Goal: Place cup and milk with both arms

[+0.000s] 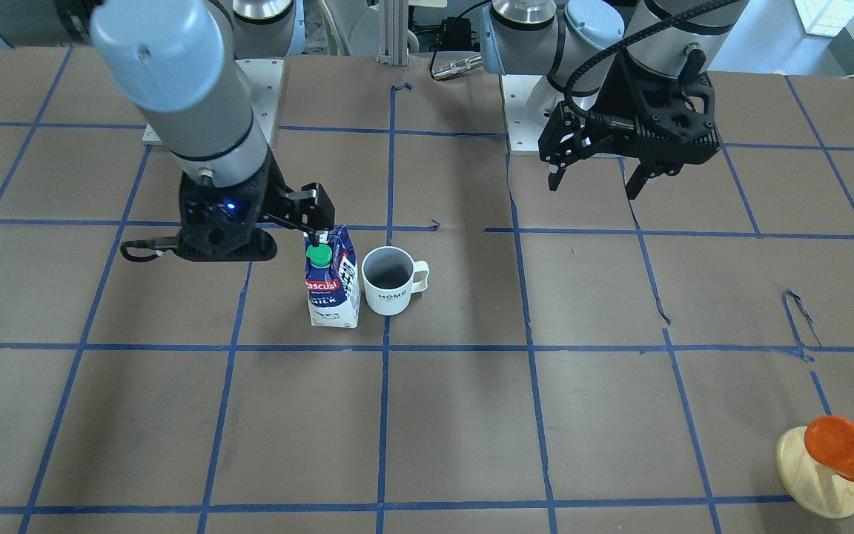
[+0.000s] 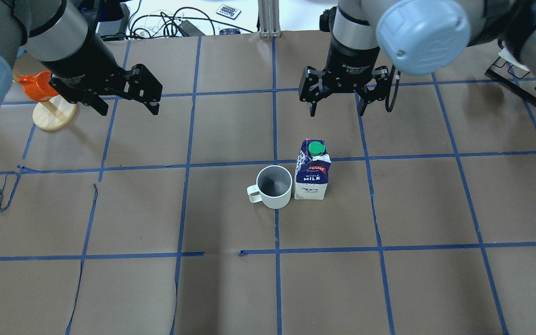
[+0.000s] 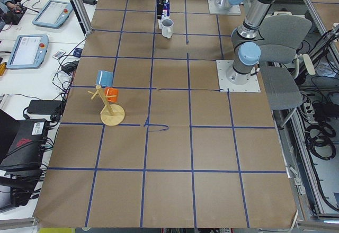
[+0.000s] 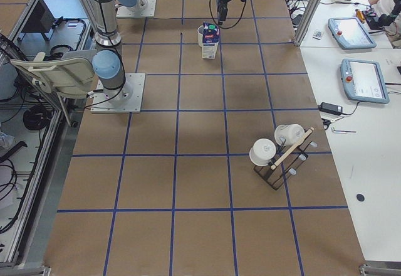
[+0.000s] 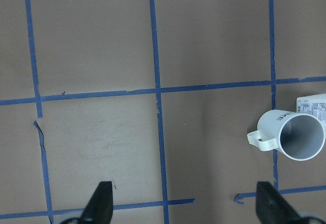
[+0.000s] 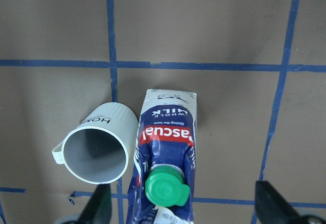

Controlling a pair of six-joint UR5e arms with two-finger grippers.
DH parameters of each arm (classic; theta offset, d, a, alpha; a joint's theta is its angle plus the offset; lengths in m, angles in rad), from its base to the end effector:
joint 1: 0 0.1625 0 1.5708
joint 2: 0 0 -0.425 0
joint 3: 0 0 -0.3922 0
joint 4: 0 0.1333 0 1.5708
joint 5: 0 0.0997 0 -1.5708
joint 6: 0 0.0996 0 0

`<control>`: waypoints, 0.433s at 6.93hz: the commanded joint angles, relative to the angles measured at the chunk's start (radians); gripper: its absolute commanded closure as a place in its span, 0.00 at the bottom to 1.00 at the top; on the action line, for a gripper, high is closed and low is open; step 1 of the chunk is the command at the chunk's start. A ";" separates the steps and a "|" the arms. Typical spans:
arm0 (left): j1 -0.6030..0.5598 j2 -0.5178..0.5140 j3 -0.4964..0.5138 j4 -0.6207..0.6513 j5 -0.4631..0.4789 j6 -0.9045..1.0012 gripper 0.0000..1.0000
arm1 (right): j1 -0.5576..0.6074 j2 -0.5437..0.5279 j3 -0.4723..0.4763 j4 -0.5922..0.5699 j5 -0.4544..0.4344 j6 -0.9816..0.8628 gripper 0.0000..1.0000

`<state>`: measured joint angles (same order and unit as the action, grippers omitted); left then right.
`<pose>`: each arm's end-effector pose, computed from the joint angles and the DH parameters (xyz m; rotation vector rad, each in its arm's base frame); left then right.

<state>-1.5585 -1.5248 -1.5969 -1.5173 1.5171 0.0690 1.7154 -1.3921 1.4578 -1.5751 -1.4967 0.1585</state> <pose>-0.1327 -0.4810 0.5030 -0.0906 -3.0874 0.1167 0.2199 -0.5342 0.4497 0.0249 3.0756 0.1106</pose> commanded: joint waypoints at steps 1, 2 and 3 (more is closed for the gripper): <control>0.000 0.000 0.000 0.000 0.000 0.000 0.00 | -0.056 -0.100 0.004 0.050 -0.165 -0.008 0.00; 0.000 0.000 0.000 -0.001 0.000 0.000 0.00 | -0.054 -0.114 0.007 0.056 -0.163 -0.010 0.00; 0.000 0.002 -0.002 -0.001 0.000 0.000 0.00 | -0.057 -0.117 0.016 0.046 -0.146 -0.008 0.00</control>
<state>-1.5585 -1.5244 -1.5972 -1.5181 1.5171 0.0690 1.6628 -1.4972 1.4660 -1.5277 -1.6412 0.1502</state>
